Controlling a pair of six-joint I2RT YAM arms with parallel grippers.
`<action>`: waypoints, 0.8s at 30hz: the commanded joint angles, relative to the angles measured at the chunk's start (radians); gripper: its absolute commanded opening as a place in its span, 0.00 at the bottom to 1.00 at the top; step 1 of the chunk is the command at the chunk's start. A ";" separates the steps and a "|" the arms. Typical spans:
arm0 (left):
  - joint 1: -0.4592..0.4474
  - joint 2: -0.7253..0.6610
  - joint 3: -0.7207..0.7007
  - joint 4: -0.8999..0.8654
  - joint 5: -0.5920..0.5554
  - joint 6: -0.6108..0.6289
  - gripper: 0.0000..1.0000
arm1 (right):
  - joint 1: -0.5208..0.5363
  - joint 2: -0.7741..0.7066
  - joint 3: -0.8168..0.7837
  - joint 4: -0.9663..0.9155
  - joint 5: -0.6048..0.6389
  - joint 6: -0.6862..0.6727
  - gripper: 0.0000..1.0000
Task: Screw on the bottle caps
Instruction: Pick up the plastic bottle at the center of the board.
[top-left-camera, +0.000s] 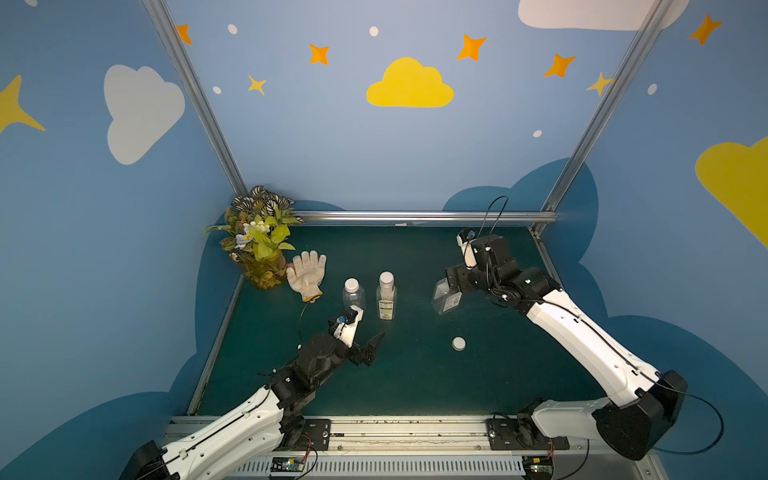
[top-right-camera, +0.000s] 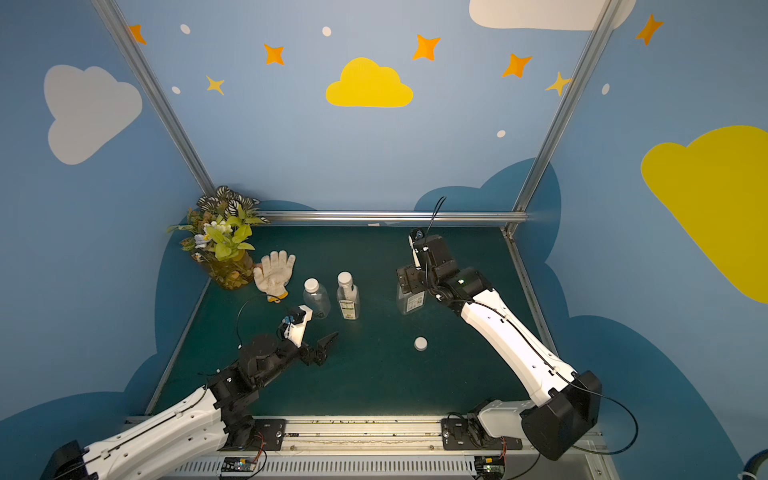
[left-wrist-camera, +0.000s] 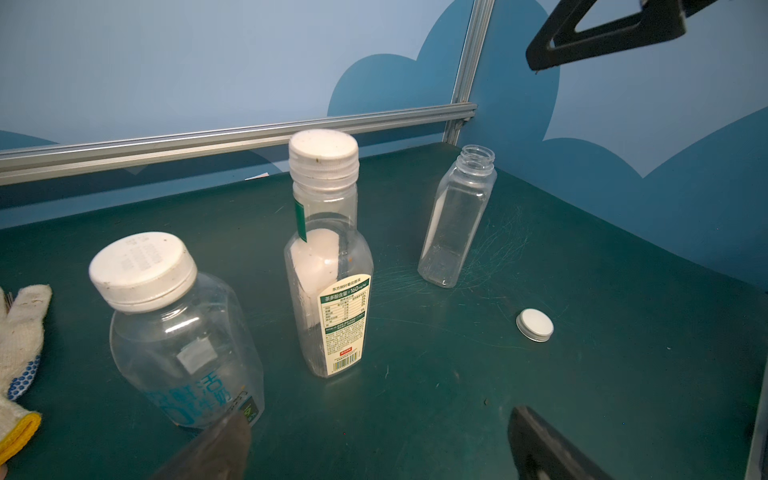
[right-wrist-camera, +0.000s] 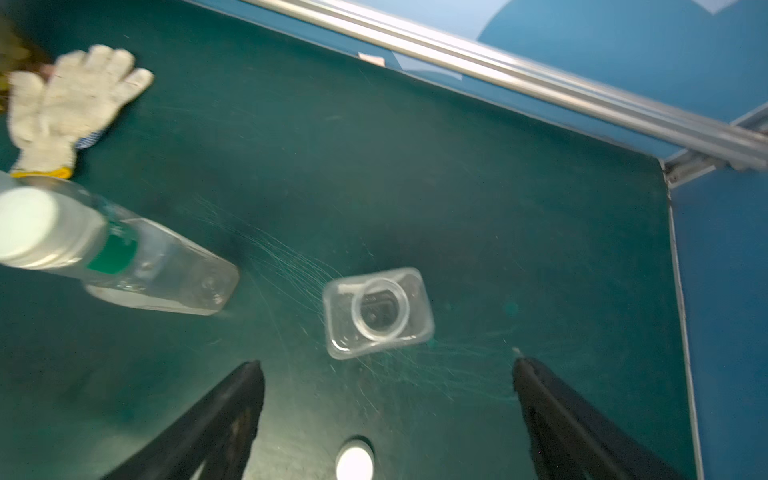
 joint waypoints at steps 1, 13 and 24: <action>0.005 0.001 0.011 0.023 0.020 -0.006 1.00 | -0.040 0.038 0.001 -0.067 -0.016 0.018 0.94; 0.005 0.017 0.011 0.028 0.026 -0.007 1.00 | -0.080 0.190 0.079 -0.071 -0.102 0.002 0.83; 0.006 0.021 0.010 0.029 0.030 -0.009 1.00 | -0.080 0.294 0.136 -0.100 -0.145 0.002 0.83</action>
